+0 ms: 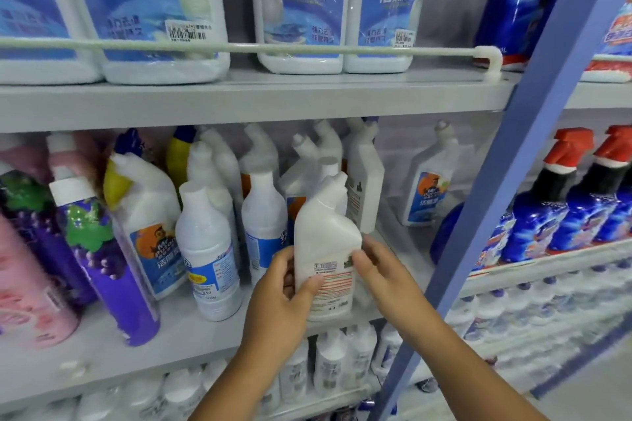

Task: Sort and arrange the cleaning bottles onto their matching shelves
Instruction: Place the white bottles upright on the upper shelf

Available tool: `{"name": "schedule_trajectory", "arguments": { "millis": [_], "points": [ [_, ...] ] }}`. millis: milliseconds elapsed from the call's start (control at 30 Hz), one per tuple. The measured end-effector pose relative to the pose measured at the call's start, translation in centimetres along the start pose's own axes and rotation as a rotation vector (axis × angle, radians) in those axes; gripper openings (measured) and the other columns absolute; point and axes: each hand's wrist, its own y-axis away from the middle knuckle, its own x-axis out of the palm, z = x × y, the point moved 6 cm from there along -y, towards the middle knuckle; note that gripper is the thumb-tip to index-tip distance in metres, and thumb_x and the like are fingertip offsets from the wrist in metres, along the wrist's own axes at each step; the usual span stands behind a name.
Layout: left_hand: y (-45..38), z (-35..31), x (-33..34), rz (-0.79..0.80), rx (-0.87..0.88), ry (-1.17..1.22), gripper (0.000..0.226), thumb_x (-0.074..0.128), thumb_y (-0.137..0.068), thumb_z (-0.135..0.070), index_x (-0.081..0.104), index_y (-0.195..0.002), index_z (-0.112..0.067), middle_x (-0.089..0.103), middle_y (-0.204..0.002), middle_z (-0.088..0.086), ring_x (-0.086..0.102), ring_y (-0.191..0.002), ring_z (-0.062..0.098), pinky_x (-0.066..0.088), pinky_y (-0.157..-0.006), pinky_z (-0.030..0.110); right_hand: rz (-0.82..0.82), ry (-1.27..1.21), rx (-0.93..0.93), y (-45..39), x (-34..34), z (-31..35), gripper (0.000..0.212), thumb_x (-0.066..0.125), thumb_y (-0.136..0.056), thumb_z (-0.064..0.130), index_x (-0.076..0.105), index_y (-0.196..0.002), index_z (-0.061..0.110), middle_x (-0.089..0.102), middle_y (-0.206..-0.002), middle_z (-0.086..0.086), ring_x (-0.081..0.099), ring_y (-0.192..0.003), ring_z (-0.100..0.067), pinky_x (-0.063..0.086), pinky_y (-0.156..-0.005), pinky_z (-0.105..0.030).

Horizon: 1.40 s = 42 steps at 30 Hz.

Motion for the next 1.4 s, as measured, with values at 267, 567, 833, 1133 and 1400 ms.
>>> {"name": "schedule_trajectory", "arguments": {
  "millis": [267,567,833,1133,1400],
  "points": [
    [1.5,0.2,-2.1,-0.126,0.011,-0.068,0.037,0.075,-0.09,-0.029,0.056,-0.115,-0.046,0.07,-0.104,-0.026,0.064,-0.094,-0.014,0.051,-0.075,0.012,-0.847,-0.04,0.148,-9.3,-5.6,1.1,0.097,0.077,-0.087,0.04,0.021,-0.16,0.012,0.027,-0.16,-0.014,0.029,-0.148,-0.031,0.03,-0.119,-0.041],
    [1.1,1.2,-3.4,-0.113,-0.028,0.0,0.039,0.08,-0.086,-0.026,0.059,-0.108,-0.05,0.073,-0.1,-0.022,0.067,-0.088,-0.01,0.051,-0.073,0.014,-1.105,-0.068,0.295,-14.3,-9.3,-1.6,0.108,0.081,-0.079,0.047,0.019,-0.158,0.007,0.029,-0.16,-0.015,0.033,-0.147,-0.036,0.03,-0.121,-0.048],
    [0.2,2.4,-4.4,-0.083,-0.027,0.036,0.054,0.081,-0.083,-0.021,0.055,-0.103,-0.063,0.07,-0.099,-0.031,0.07,-0.09,-0.003,0.053,-0.082,0.023,-1.066,0.1,0.365,-17.4,-11.2,-1.2,0.123,0.083,-0.078,0.051,0.003,-0.162,0.011,0.017,-0.168,-0.011,0.023,-0.153,-0.035,0.02,-0.125,-0.048],
    [0.1,2.8,-5.2,-0.103,-0.042,0.015,0.047,0.081,-0.083,-0.02,0.059,-0.11,-0.051,0.074,-0.099,-0.02,0.072,-0.091,0.006,0.059,-0.088,0.039,-0.988,0.08,0.329,-17.0,-10.0,-1.5,0.098,0.079,-0.078,0.028,0.019,-0.154,0.012,0.031,-0.154,-0.013,0.036,-0.138,-0.039,0.038,-0.108,-0.049],
    [0.7,1.9,-5.3,-0.082,0.021,-0.028,0.036,0.076,-0.089,-0.028,0.057,-0.11,-0.049,0.072,-0.102,-0.021,0.069,-0.091,-0.003,0.057,-0.079,0.024,-0.978,0.133,0.181,-11.2,-6.3,-0.4,0.072,0.083,-0.065,0.034,0.052,-0.127,0.014,0.062,-0.123,-0.009,0.064,-0.111,-0.031,0.056,-0.094,-0.046]
  ]
}}
